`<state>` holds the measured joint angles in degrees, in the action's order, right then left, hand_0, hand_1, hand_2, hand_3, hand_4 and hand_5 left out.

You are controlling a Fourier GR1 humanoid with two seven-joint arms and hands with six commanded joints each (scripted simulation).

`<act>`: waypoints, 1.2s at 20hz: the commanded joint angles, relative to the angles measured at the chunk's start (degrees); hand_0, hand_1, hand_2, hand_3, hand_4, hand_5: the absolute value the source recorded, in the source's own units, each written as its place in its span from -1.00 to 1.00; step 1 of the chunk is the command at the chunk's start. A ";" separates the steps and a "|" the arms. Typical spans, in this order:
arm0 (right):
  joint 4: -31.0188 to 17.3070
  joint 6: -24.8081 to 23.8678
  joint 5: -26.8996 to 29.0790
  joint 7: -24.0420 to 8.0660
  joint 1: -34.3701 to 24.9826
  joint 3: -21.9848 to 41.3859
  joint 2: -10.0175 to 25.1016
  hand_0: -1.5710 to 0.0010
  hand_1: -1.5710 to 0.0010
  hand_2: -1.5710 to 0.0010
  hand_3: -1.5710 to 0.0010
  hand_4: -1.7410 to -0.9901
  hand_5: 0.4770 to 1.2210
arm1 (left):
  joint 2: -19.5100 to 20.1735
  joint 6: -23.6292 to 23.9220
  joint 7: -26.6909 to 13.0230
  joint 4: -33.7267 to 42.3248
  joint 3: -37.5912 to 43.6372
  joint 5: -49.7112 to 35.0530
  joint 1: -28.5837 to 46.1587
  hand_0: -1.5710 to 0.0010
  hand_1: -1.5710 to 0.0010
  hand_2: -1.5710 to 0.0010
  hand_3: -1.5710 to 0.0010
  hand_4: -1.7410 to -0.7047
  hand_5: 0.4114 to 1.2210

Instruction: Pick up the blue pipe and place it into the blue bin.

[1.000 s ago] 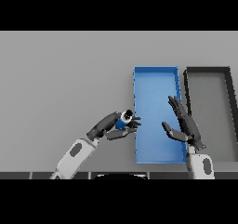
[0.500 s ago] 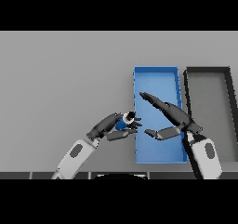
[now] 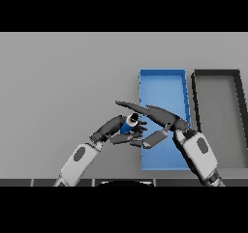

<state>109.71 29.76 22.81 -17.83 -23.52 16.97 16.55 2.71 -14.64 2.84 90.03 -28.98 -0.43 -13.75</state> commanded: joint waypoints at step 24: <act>-7.61 1.55 -2.03 2.16 -7.22 5.44 -7.43 -0.94 -0.94 -0.94 -0.89 -0.93 0.79 | -2.03 -2.17 -3.06 1.60 2.64 1.21 1.35 -1.00 -1.00 -1.00 -0.82 -0.98 1.00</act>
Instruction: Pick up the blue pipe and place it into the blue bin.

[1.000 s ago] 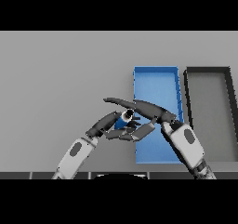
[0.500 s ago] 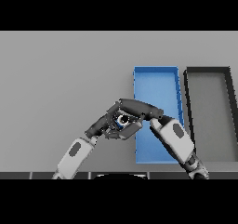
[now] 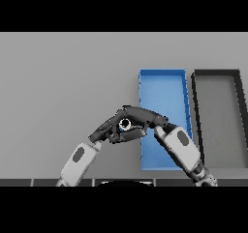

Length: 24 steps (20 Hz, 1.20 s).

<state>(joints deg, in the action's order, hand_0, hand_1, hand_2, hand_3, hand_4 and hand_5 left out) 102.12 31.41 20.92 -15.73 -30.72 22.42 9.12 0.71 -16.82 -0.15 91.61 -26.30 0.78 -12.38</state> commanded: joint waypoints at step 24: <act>3.33 -1.87 5.02 -12.85 -0.28 -7.72 -9.72 -1.00 -1.00 -1.00 -1.00 -1.00 1.00 | 1.98 -1.45 -4.82 -0.17 0.76 5.49 0.62 0.97 0.98 0.98 0.98 0.59 -0.84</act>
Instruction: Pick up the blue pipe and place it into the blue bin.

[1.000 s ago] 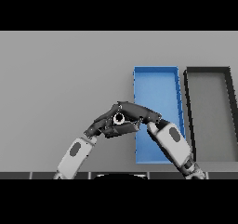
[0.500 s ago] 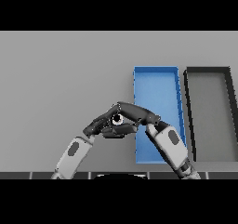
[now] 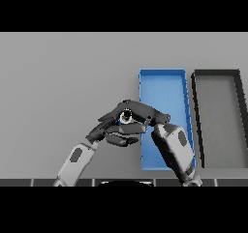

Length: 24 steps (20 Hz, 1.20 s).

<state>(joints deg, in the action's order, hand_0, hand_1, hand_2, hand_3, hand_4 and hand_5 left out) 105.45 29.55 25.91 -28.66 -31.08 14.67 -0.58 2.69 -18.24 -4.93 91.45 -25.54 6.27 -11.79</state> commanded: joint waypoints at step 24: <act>-25.29 -9.84 2.41 -1.13 -14.83 -27.78 17.69 -1.00 -1.00 -1.00 -1.00 -1.00 1.00 | 1.02 -0.82 -1.32 0.97 -0.85 0.66 0.42 1.00 1.00 1.00 1.00 0.69 -0.98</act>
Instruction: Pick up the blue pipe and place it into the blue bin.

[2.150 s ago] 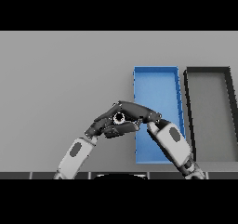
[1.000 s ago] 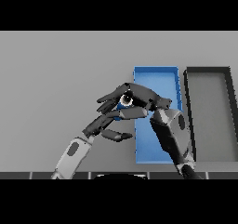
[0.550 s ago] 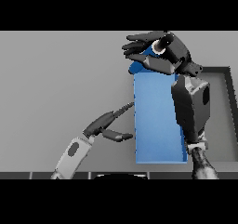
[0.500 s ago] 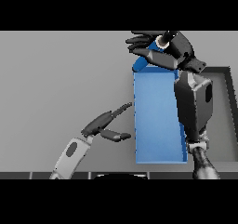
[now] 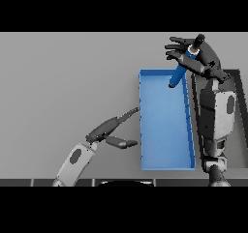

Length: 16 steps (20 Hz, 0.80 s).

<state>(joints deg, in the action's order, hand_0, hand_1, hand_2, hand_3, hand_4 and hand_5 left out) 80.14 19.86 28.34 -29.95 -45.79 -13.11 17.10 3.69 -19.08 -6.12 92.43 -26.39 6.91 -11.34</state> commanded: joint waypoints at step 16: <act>0.73 -19.73 -6.31 -4.99 22.16 20.22 7.13 -1.00 -0.97 -1.00 -0.08 -1.00 1.00 | 0.24 0.27 -0.11 1.24 -0.72 0.21 2.38 1.00 1.00 1.00 1.00 0.66 -0.98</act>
<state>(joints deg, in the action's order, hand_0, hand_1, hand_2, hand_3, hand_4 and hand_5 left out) 80.82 0.29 21.97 -34.94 -23.58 7.11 24.22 3.92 -18.82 -6.27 93.67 -27.12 7.13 -8.95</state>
